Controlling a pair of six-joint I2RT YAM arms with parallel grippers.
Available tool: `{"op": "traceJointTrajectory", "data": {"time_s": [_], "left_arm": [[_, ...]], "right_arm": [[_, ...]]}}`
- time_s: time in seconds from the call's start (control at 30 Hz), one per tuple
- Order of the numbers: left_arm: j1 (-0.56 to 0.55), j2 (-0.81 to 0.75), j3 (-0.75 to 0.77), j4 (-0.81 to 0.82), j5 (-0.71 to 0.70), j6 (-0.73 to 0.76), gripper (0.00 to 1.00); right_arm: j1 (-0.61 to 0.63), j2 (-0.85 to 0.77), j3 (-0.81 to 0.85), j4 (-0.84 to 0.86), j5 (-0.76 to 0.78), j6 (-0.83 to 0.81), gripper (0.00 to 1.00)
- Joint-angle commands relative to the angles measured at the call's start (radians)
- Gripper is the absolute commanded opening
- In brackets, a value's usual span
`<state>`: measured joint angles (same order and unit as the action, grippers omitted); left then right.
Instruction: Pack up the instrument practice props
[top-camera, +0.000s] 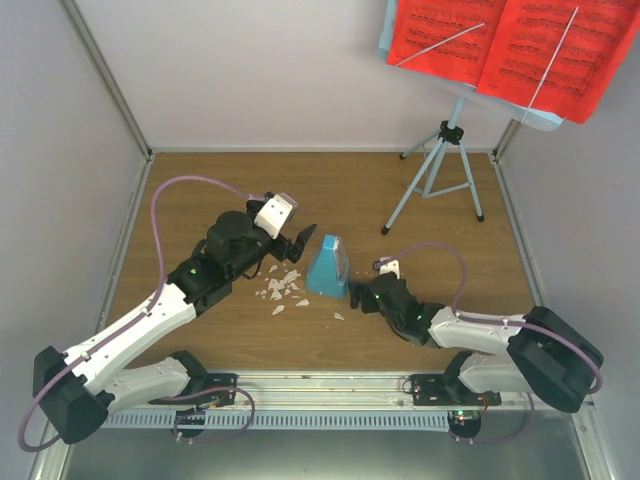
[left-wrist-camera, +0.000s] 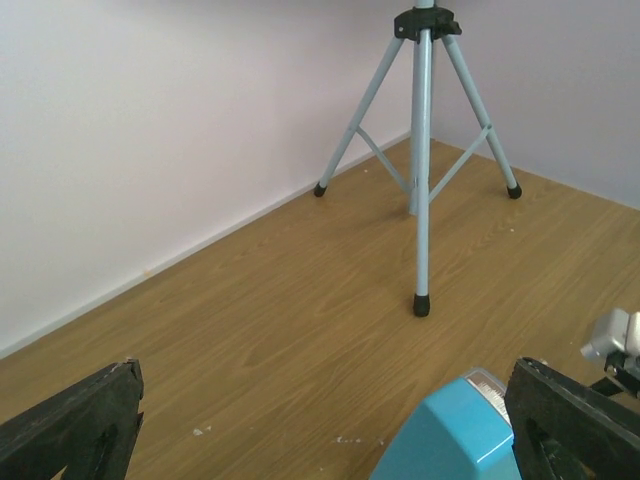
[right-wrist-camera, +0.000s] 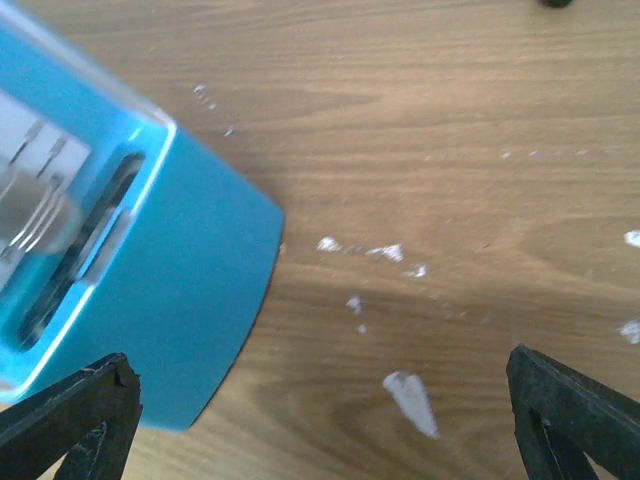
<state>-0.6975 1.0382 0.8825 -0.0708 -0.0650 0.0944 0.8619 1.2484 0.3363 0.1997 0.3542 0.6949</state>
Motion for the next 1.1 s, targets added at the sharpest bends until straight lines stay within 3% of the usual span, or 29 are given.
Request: {"op": "traceJointTrajectory", "data": {"time_s": [0.0, 0.23, 0.4, 0.6, 0.8, 1.07], "left_arm": [[0.004, -0.018, -0.012, 0.057, -0.01, 0.014, 0.98], [0.004, -0.025, -0.014, 0.06, -0.016, 0.016, 0.99], [0.004, -0.024, -0.013, 0.058, -0.017, 0.018, 0.99], [0.004, -0.017, -0.011, 0.057, -0.01, 0.017, 0.99], [0.004, -0.017, -0.011, 0.052, -0.014, 0.023, 0.99], [0.004, -0.014, -0.009, 0.053, -0.01, 0.026, 0.99]], "right_arm": [[-0.047, -0.023, 0.004, 0.008, -0.008, -0.062, 1.0], [-0.02, -0.099, 0.017, -0.038, -0.062, -0.057, 1.0], [0.125, -0.131, -0.005, -0.026, -0.006, 0.099, 1.0], [0.26, 0.024, 0.058, -0.044, 0.167, 0.252, 1.0], [0.269, 0.226, 0.174, -0.047, 0.165, 0.284, 1.0], [0.268, 0.329, 0.199, 0.0, 0.133, 0.32, 1.0]]}}
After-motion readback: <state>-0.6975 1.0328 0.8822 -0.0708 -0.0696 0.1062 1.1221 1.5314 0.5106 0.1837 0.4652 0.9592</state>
